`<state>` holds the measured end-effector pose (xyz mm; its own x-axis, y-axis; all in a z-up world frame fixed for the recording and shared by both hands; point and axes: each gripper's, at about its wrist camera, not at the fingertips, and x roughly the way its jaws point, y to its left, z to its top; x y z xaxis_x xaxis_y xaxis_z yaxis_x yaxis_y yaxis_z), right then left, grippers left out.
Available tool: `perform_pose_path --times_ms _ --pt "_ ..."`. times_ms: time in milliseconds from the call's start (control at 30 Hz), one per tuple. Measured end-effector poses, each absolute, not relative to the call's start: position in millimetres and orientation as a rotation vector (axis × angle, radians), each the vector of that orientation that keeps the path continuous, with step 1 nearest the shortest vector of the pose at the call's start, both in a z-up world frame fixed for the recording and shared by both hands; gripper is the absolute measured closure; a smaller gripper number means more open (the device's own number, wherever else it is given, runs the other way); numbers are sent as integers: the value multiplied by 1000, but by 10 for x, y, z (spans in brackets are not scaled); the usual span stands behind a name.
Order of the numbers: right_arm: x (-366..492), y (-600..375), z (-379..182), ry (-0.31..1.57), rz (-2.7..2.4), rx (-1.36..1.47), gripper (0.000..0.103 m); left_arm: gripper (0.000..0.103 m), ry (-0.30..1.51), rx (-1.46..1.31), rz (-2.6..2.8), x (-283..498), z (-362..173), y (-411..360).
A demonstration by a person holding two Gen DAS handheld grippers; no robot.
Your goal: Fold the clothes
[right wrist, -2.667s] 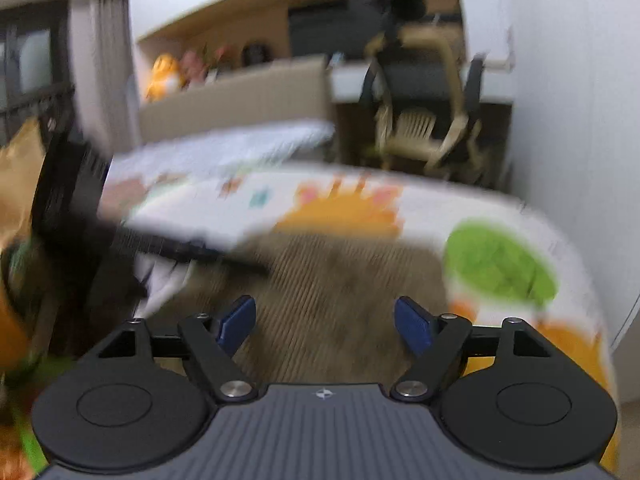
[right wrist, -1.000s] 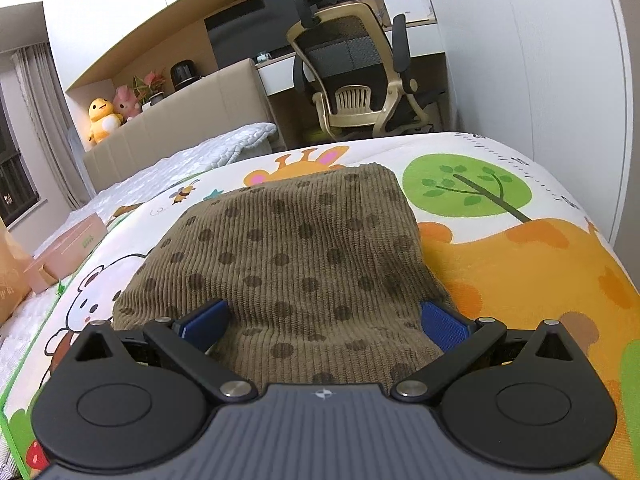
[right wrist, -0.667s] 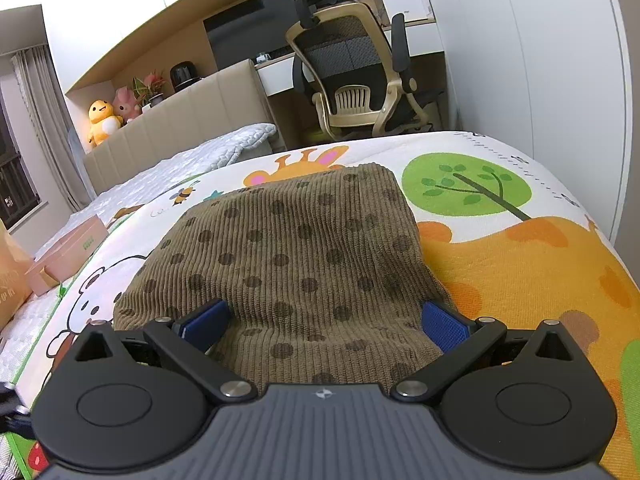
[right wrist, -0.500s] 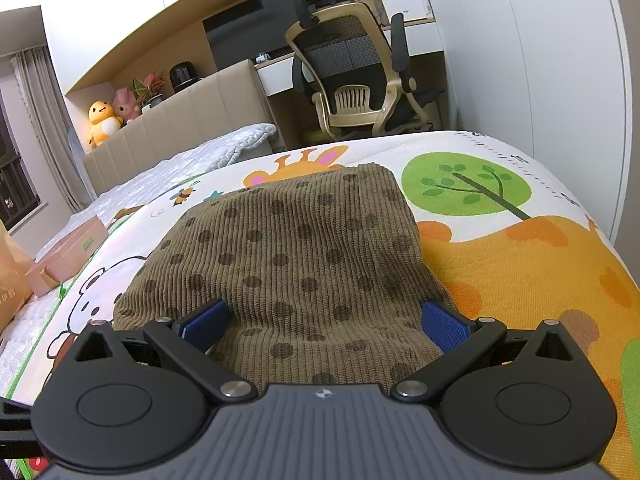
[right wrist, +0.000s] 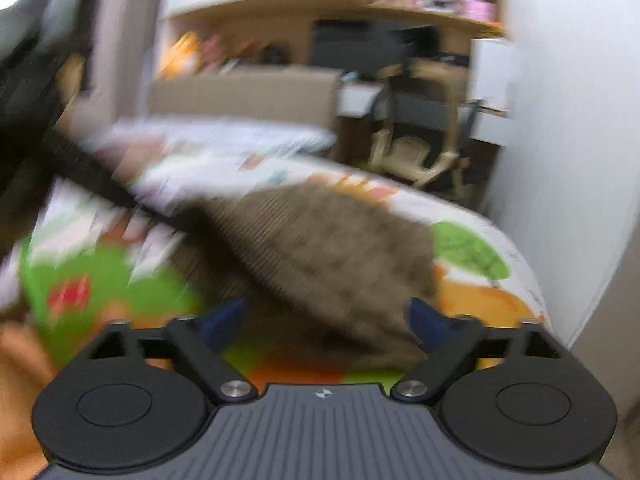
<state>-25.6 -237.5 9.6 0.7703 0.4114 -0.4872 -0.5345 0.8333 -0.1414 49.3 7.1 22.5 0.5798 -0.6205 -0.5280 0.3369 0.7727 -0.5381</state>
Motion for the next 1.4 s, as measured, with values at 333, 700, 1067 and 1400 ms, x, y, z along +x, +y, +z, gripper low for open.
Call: perform_pose_path --times_ms 333,700,1067,1400 --pt "-244 -1858 -126 469 572 -417 67 96 748 -421 -545 411 383 100" --pt "113 -2394 256 469 605 -123 13 69 733 -313 -440 676 365 92" --pt "841 -2283 -118 702 466 -88 0 10 615 -199 -524 1389 275 -249" --pt "974 -2475 23 777 521 48 0 7 631 -112 -480 1437 -76 -239"
